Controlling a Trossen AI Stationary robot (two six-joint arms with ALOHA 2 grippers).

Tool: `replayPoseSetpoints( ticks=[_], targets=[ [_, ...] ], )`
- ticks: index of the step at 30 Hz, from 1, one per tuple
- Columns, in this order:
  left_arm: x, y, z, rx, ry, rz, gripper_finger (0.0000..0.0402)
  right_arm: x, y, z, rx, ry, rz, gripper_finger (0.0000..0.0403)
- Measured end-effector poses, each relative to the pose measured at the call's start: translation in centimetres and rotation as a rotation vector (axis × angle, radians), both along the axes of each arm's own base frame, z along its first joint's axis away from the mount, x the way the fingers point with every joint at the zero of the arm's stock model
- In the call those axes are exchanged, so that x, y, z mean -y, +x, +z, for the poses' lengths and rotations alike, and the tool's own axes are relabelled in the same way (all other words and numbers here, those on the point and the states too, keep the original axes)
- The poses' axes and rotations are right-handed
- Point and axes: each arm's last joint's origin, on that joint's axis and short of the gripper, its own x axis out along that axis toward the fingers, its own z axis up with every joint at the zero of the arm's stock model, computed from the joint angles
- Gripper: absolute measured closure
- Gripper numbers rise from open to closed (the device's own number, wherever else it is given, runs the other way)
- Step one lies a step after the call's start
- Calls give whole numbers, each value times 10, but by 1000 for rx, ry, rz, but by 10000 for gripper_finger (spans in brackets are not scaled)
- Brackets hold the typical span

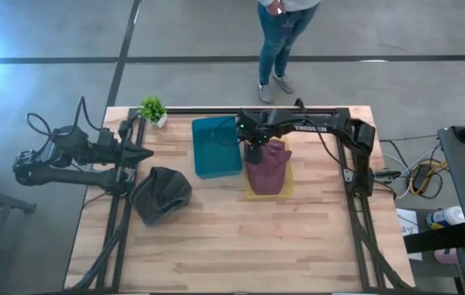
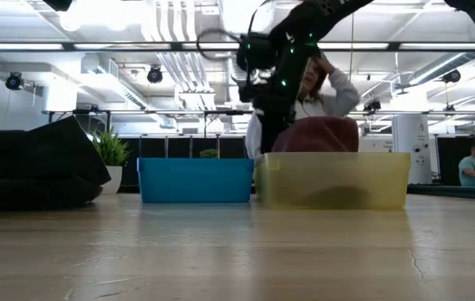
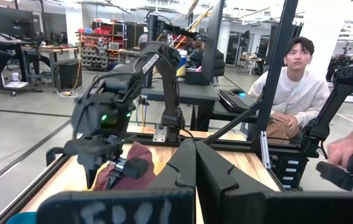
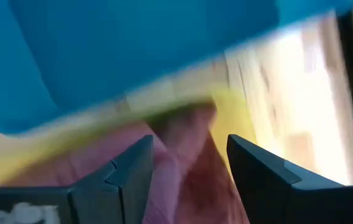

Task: Pick & Place hat
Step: Put the red cap into the yellow bin

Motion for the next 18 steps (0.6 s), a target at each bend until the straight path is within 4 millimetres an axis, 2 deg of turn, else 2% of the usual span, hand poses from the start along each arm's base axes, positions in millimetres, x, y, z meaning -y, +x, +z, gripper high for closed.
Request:
replayPoseSetpoints(
  ticks=[4, 11, 15, 18],
  targets=[
    [0, 0, 0, 0, 0, 0, 401, -7, 5, 10, 64, -52, 57, 204],
    [0, 0, 0, 0, 0, 0, 401, -7, -4, 2, -51, -29, 60, 204],
    [0, 0, 0, 0, 0, 0, 401, -14, 2, 22, 73, -58, 97, 204],
    [0, 0, 0, 0, 0, 0, 401, -17, 9, 31, 174, 11, 185, 204]
  ],
)
